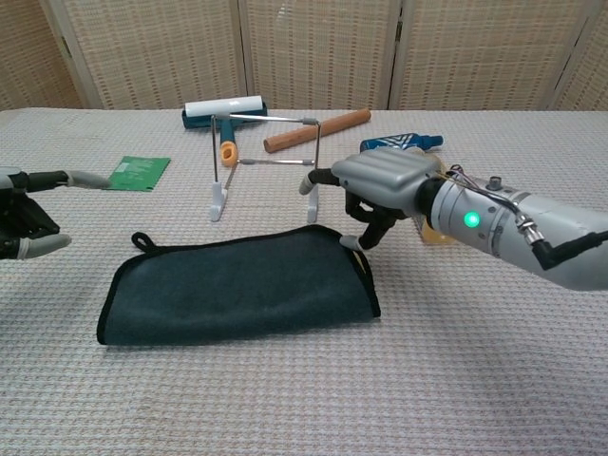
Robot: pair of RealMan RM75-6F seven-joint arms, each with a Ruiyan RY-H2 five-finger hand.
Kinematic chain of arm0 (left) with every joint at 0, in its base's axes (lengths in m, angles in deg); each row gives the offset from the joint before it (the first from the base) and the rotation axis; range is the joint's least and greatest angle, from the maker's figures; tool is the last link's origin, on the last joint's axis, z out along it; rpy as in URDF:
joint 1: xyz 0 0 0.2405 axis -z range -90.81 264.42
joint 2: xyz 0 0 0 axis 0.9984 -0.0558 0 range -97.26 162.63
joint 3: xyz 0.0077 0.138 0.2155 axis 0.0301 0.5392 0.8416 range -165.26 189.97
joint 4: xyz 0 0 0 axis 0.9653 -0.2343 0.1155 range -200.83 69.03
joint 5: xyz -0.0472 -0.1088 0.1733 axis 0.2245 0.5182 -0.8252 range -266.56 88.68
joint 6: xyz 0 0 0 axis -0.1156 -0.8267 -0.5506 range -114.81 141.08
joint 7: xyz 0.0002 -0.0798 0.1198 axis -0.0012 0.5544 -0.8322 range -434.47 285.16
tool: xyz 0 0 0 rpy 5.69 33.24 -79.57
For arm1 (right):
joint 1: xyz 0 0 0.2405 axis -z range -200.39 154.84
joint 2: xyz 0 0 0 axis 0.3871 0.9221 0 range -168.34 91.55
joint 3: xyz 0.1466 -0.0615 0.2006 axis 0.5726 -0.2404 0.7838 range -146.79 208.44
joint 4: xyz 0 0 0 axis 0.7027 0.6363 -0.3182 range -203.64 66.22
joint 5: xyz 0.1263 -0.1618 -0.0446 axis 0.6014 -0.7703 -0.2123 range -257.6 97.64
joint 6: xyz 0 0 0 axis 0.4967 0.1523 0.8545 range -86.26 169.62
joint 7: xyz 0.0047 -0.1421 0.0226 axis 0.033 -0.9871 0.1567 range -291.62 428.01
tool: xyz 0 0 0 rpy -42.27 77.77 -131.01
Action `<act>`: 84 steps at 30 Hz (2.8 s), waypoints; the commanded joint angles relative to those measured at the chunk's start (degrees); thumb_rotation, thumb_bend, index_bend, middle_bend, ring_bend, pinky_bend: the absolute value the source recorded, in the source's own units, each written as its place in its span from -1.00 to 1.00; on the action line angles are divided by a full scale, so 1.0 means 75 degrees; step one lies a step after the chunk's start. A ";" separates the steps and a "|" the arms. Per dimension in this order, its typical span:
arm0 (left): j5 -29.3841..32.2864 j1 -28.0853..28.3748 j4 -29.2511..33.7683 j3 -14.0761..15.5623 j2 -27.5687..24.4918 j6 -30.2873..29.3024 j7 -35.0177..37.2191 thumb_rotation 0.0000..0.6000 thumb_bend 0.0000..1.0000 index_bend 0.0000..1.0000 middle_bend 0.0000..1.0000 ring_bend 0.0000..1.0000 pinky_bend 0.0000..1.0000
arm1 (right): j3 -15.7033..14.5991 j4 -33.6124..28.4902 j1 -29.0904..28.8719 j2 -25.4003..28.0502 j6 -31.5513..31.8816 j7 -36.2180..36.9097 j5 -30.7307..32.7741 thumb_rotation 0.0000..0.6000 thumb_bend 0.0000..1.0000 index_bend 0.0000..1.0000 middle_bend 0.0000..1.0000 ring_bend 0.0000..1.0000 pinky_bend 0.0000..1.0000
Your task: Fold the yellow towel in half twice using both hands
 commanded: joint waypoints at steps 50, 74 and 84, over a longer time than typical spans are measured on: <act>0.0005 -0.0203 0.0036 -0.0060 -0.0110 0.0099 0.0181 1.00 -0.04 -1.00 0.79 0.67 0.83 | -0.1414 0.0679 0.0065 0.0704 0.0506 0.1591 -0.2636 1.00 -0.79 -0.27 0.84 1.00 1.00; -0.0032 -0.0296 -0.0092 -0.0059 -0.0123 0.0017 0.0366 1.00 -0.04 -1.00 0.79 0.67 0.83 | -0.1436 0.1512 -0.0119 0.0134 0.1096 0.1869 -0.3245 1.00 -0.13 0.01 0.86 1.00 1.00; -0.0038 -0.0305 -0.0005 -0.0123 -0.0259 -0.0084 0.0286 1.00 -0.04 -1.00 0.79 0.67 0.83 | -0.0516 0.0178 -0.0207 0.0941 0.1990 0.1831 -0.3029 1.00 0.09 0.40 0.88 1.00 1.00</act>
